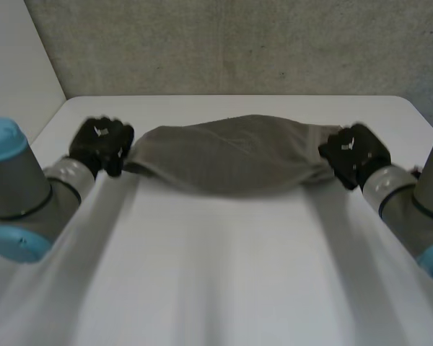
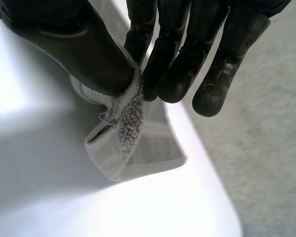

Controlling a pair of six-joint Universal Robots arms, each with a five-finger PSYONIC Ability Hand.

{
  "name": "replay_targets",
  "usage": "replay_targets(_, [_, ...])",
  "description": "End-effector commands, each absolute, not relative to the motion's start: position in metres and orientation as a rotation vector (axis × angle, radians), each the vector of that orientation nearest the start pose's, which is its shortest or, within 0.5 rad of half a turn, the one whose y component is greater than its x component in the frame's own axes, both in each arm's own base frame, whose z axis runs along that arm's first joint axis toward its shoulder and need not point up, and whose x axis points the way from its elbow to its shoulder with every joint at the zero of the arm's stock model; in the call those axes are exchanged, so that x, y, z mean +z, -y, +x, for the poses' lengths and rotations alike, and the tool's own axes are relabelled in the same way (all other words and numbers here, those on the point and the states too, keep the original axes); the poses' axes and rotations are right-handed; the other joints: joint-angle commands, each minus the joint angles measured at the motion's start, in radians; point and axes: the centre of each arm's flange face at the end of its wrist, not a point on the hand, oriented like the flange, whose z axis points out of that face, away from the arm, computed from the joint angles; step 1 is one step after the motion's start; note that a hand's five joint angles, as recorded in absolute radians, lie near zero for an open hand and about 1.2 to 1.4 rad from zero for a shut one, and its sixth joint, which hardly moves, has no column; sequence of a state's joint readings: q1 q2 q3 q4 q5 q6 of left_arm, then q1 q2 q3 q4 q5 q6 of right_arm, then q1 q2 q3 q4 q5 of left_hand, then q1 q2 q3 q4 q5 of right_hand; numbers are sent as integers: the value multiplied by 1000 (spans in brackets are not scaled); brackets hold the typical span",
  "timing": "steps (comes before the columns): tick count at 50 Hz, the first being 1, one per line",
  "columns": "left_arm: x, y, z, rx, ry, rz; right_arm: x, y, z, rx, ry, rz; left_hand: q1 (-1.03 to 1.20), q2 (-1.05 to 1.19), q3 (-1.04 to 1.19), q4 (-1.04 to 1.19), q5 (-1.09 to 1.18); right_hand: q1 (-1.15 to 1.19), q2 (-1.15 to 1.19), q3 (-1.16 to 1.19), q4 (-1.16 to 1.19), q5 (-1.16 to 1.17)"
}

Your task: Fold the towel.

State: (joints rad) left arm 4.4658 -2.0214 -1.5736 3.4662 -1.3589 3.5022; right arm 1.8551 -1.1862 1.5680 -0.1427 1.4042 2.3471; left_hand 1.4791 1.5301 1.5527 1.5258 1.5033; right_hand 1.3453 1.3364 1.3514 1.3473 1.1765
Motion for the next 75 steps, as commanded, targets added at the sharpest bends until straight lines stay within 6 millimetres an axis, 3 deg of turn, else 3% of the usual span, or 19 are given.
replay_targets(1, [185,302,-232,-2092,-2158,1049,211,293,217,-2108,-2205,-1434,-83,-134,-156,-130,-282,51,60,45,49,45])
replay_targets(5, [207,297,-230,-2146,-2102,1022,235,294,205,-2210,-2205,-1369,-83,-134,-156,-130,-282,51,60,45,49,45])
replay_targets(6, [221,295,-227,-2185,-2060,1001,249,293,200,-2270,-2190,-1343,-83,-134,-156,-130,-282,51,60,45,49,45])
replay_targets(7, [235,293,-224,-2225,-2015,976,249,293,200,-2271,-2190,-1343,-83,-134,-156,-130,-282,51,60,45,49,45])
replay_targets(8, [235,293,-224,-2225,-2015,976,262,290,196,-2326,-2170,-1314,-83,-134,-156,-130,-282,51,60,45,49,45])
replay_targets(9, [249,290,-220,-2265,-1975,946,275,286,193,-2375,-2149,-1286,-83,-134,-156,-130,-282,51,60,45,49,45])
replay_targets(10, [249,290,-220,-2265,-1974,946,275,286,193,-2376,-2148,-1286,-83,-134,-156,-130,-282,51,60,45,49,45])
replay_targets(12, [277,284,-213,-2345,-1895,885,297,279,185,-2446,-2133,-1245,-83,-134,-156,-130,-282,51,60,45,49,45])
replay_targets(13, [277,284,-213,-2346,-1895,884,297,279,184,-2446,-2133,-1245,-83,-134,-156,-130,-282,51,60,45,49,45])
replay_targets(15, [298,275,-208,-2413,-1846,836,311,271,174,-2442,-2174,-1227,-83,-134,-156,-130,-282,51,60,45,49,45])
replay_targets(21, [306,262,-202,-2417,-1859,812,315,262,165,-2327,-2244,-1254,-83,-134,-156,-130,-282,51,60,45,49,45])
replay_targets(27, [290,251,-202,-2349,-1962,842,309,262,158,-2201,-2263,-1282,-83,-134,-156,-130,-282,51,60,45,49,45])
replay_targets(32, [271,255,-203,-2289,-2043,860,293,271,156,-2113,-2295,-1287,-83,-134,-156,-130,-282,51,60,45,49,45])
replay_targets(34, [243,266,-207,-2194,-2149,892,273,281,157,-2004,-2347,-1296,-83,-134,-156,-130,-282,51,60,45,49,45])
replay_targets(35, [243,266,-207,-2194,-2149,892,273,281,157,-2003,-2347,-1296,-83,-134,-156,-130,-282,51,60,45,49,45])
replay_targets(37, [222,277,-211,-2122,-2215,924,258,290,158,-1932,-2385,-1313,-83,-134,-156,-130,-282,51,60,45,49,45])
replay_targets(48, [190,333,-228,-2065,-2227,980,208,323,164,-1730,-2480,-1310,-83,-134,-156,-130,-282,51,60,45,49,45])
replay_targets(59, [159,380,-251,-2090,-2197,1011,176,353,179,-1808,-2530,-1280,-83,-134,-156,-130,-282,51,60,45,49,45])
replay_targets(75, [141,402,-274,-2135,-2045,1022,165,374,194,-1947,-2484,-1178,-83,-134,-156,-130,-282,51,60,45,49,45])
